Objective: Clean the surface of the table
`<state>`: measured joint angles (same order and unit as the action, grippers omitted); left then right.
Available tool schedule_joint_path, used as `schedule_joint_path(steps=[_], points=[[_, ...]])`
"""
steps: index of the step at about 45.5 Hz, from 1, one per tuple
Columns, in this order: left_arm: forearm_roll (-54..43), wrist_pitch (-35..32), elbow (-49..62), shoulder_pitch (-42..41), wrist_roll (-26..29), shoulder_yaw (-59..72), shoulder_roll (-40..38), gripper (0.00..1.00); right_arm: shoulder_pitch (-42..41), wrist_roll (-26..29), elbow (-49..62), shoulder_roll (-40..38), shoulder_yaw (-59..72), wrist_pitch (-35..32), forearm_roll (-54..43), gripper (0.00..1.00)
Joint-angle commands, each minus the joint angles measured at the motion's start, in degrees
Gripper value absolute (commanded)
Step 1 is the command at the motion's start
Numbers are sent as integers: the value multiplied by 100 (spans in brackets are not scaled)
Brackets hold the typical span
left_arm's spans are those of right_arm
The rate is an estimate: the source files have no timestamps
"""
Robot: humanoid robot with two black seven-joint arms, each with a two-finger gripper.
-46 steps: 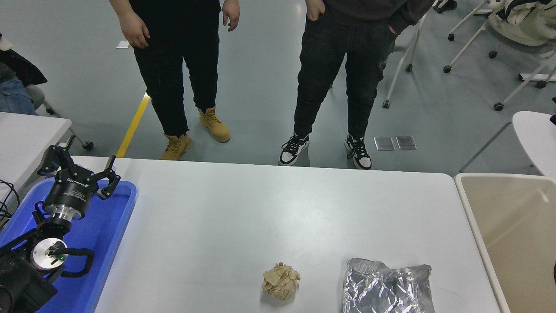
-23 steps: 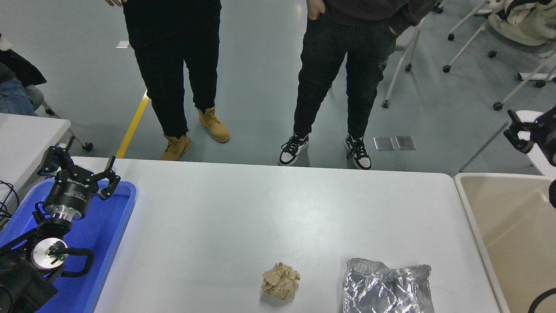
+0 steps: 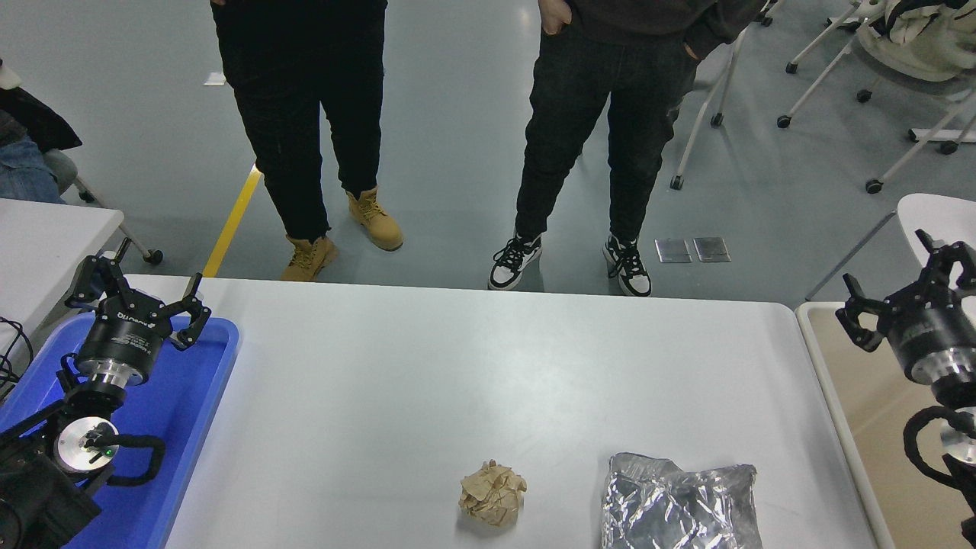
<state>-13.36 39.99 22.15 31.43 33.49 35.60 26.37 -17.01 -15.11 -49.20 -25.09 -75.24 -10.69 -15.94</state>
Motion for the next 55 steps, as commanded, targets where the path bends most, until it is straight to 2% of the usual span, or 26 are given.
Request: schedule_joint_path(steps=[1,35,46,55], points=[[0,0,0,-6,0,0,0,100,154,-141,-72,268,-17,-30,-49,100],[0,0,0,3,0,0,0,100,-144,-97,121,207,167,111,-23,99],[0,0,0,3,0,0,0,100,-1023,-71,947,-364,1239,647,56,99],[0,0,0,3,0,0,0,100,-1261,-71,956,-786,1407,621,284,99]])
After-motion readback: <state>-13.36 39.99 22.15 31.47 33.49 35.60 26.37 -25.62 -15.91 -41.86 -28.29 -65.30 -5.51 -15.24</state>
